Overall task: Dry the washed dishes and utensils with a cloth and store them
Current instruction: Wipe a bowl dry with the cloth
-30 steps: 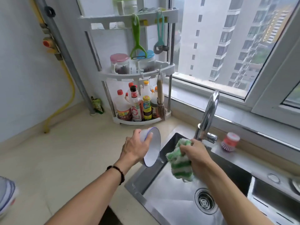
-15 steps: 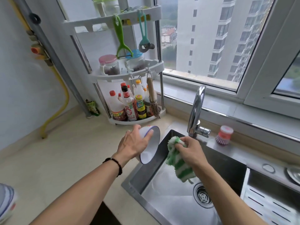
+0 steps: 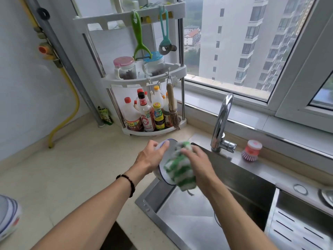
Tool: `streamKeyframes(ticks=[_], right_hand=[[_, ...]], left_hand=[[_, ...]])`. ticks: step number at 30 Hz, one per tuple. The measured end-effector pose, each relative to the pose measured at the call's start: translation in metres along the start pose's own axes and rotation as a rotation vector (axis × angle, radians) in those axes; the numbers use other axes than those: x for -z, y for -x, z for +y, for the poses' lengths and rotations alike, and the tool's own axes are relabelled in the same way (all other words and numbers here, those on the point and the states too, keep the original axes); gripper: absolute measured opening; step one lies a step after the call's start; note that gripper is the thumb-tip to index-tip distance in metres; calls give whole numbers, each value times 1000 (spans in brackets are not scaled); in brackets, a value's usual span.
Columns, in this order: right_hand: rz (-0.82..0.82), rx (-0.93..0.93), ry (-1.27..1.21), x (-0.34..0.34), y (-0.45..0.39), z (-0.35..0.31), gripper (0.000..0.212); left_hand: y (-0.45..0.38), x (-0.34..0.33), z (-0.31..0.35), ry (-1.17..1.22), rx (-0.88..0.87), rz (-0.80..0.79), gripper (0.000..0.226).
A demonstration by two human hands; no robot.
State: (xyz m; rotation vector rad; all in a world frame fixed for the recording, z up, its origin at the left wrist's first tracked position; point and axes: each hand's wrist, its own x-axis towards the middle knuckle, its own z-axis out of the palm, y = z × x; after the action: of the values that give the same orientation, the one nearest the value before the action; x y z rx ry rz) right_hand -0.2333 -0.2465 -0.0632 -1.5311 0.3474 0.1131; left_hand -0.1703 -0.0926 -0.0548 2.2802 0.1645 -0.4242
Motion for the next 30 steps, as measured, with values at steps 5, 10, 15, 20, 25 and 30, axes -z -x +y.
streamKeyframes(ticks=[5,10,15,20,25,30], right_hand=[[-557,266,830,-17,6,22,93],[-553,501,1563,5,-2,28,96],[-545,371,1258,0,-5,10,89],[-459,389,1133,-13,-1,27,87],[-335,595,1606,8,-12,26,75],[-289,426,904,-27,7,23,60]], left_hand=[[-1,0,-3,234,62,-54,77],[4,0,-8,294,78,-165,60],[5,-7,-3,332,18,-7,68],[10,-4,1,181,-110,95,65],[4,6,2,91,-185,46,67],[10,4,20,198,-167,270,46]])
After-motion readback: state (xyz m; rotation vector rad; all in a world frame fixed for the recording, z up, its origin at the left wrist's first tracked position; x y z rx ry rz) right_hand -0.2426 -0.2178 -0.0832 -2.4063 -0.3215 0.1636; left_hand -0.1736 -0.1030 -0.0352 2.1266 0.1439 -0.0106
